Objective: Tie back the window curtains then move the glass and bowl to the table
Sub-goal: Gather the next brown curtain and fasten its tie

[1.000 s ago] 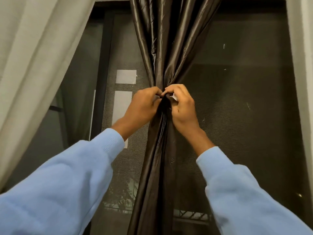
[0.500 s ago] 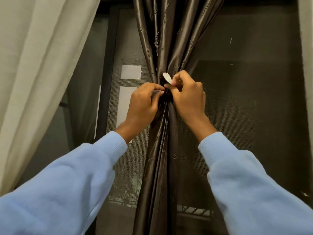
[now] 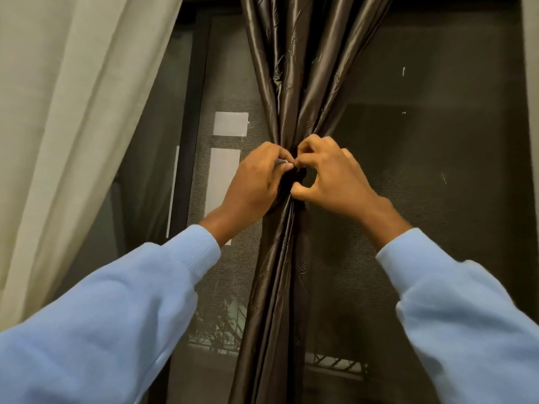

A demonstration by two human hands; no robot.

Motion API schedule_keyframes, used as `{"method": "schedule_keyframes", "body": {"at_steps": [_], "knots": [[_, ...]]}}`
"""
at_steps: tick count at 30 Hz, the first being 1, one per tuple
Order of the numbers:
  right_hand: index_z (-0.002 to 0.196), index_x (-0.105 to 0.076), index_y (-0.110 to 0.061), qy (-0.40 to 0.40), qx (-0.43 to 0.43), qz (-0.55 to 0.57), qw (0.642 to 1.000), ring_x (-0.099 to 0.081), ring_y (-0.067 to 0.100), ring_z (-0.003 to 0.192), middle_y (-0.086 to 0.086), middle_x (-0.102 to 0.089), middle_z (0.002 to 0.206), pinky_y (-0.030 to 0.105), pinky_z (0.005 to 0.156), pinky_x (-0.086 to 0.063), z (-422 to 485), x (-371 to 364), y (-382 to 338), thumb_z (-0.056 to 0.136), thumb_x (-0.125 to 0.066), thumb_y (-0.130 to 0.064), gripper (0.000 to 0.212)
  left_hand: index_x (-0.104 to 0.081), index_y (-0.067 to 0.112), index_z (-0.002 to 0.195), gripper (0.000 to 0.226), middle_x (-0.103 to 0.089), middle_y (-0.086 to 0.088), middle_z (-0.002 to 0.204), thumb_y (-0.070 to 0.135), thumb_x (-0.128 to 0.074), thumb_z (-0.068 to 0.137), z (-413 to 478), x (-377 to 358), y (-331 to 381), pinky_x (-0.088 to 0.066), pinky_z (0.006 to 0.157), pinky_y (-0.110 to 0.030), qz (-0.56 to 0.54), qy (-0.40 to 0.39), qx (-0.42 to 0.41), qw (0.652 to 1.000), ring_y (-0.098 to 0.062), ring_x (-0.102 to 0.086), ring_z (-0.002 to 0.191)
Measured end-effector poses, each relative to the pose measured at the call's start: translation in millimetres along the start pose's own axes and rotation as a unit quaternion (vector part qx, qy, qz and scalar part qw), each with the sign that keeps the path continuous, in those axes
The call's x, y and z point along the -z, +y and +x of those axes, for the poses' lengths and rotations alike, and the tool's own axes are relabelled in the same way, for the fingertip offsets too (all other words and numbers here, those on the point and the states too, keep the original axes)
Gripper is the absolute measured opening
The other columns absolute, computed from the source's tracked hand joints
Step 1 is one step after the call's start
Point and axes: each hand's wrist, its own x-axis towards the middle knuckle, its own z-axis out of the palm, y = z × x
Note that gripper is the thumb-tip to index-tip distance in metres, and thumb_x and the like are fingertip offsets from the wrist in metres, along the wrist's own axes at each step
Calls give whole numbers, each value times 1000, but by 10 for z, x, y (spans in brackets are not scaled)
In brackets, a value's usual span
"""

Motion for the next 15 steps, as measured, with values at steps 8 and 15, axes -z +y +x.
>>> {"method": "schedule_keyframes", "body": {"at_steps": [8, 15], "knots": [[98, -70, -32, -151, -26, 98, 983, -37, 11, 116, -9, -57, 100, 35, 94, -18, 148, 263, 6, 85, -62, -45, 20, -65, 10, 95, 7, -64, 8, 84, 13, -60, 91, 138, 102, 13, -45, 68, -13, -52, -16, 59, 997, 3, -59, 78], [87, -59, -29, -155, -6, 13, 988, -32, 17, 112, -10, -44, 100, 38, 89, -15, 84, 175, -113, 87, -48, -6, 26, -67, 13, 92, 5, -62, 10, 83, 15, -64, 89, 131, 140, 24, -43, 66, -12, -33, -45, 52, 997, 4, -56, 73]]}}
